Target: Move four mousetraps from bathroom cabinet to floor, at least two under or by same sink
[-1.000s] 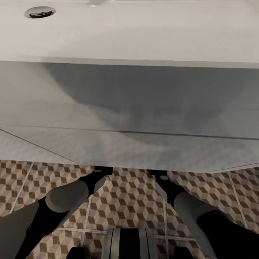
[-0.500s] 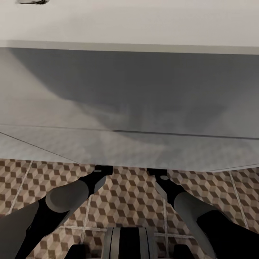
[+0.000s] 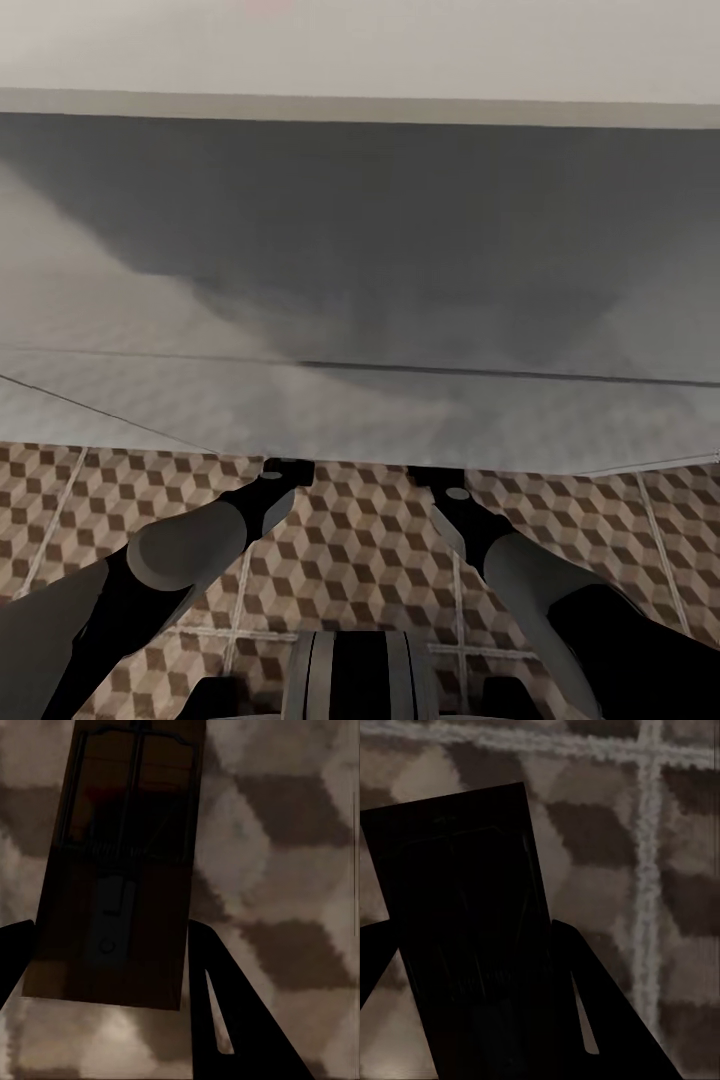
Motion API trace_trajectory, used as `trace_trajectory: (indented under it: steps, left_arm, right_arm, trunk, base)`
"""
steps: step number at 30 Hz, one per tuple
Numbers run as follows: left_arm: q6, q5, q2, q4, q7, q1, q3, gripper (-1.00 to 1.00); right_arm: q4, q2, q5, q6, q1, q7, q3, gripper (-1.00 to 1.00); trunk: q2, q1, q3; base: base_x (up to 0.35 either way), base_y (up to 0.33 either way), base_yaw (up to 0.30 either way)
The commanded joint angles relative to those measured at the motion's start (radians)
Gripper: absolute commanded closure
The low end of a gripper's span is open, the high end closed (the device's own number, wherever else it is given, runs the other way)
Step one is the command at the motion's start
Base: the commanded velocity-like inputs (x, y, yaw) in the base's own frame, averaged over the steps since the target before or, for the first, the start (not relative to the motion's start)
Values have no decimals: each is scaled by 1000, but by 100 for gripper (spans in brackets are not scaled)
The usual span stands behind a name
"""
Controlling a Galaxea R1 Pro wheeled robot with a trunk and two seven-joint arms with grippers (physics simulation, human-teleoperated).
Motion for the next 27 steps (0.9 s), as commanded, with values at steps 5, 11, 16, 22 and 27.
trace_trajectory:
  steps: [5,11,16,22,27]
  left_arm:
    - [-4,6,1,-3,7,-1,-8,100]
    - [-4,6,1,-3,7,-1,-8,100]
    - [-4,6,1,-3,7,-1,-8,100]
    - [-4,6,1,-3,7,-1,-8,100]
    - [-4,6,1,-3,7,-1,-8,100]
  right_arm:
    - [1,-2,-13,-5,-1,-6,9,100]
    - [1,-1,-13,-5,-1,-6,9,100]
    - [1,3,-13,-3,-1,-13,8,100]
    - [13,5,-18,109,-10,-111,6,100]
    - [13,5,-18,202,-24,-132,4,100]
  trunk:
    - [0,0,1]
    - [0,0,1]
    - [0,0,1]
    - [0,0,1]
    - [0,0,1]
  base:
    - [0,0,-230]
    - [0,0,-89]
    - [0,0,-8]
    - [0,0,-1]
    - [0,0,0]
